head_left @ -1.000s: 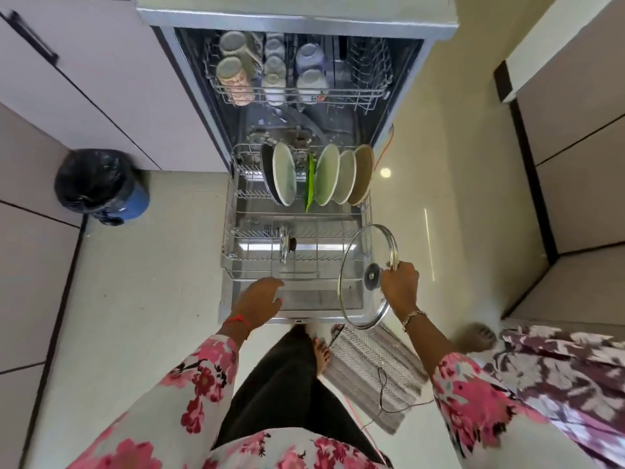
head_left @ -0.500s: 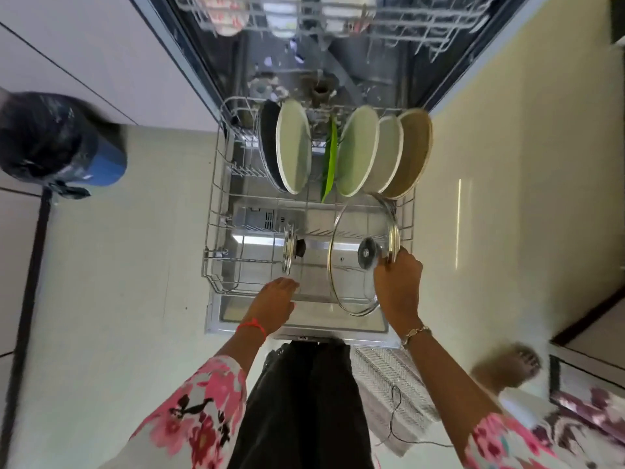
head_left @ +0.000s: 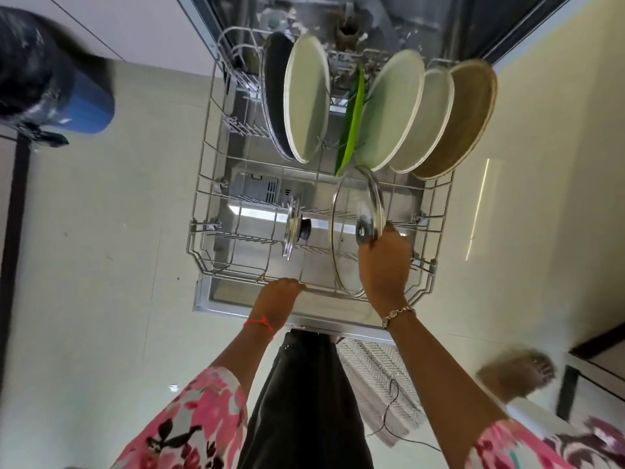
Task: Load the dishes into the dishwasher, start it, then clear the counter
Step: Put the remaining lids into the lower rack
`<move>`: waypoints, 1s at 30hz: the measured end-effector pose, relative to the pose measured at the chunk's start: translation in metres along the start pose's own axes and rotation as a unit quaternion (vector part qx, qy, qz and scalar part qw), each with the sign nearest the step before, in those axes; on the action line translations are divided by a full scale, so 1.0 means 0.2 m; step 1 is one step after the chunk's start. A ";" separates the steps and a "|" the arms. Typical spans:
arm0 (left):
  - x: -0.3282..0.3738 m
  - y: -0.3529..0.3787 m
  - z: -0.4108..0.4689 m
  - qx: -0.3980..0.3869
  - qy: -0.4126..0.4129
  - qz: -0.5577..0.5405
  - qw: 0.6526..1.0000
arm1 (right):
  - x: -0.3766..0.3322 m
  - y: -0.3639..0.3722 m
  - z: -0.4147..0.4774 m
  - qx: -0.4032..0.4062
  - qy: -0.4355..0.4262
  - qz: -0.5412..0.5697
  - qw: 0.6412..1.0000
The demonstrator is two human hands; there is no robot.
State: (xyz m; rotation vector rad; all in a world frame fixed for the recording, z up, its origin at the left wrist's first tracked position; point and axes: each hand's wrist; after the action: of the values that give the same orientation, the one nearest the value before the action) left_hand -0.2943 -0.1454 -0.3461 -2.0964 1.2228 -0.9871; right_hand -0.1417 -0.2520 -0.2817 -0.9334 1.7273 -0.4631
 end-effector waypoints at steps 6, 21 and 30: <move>-0.01 -0.01 0.02 -0.025 -0.028 -0.011 0.999 | -0.10 0.00 0.06 -0.031 -0.010 -0.036 0.999; -0.02 -0.01 0.03 -0.045 -0.041 -0.016 0.998 | -0.05 0.10 0.02 -0.041 0.021 -0.015 0.999; -0.02 0.01 0.03 -0.051 -0.025 0.022 0.998 | -0.04 0.25 -0.02 -0.115 0.042 -0.011 0.992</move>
State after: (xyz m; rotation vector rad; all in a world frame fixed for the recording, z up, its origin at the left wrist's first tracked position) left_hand -0.2922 -0.1417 -0.3532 -2.1503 1.3134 -0.8643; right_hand -0.1627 -0.2158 -0.3093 -1.1114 1.8760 -0.3256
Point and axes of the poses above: each hand's wrist, its own z-axis towards the middle knuckle, its own y-axis out of the palm, x = y × z, and after that the axes turned 12 degrees about z, right-handed
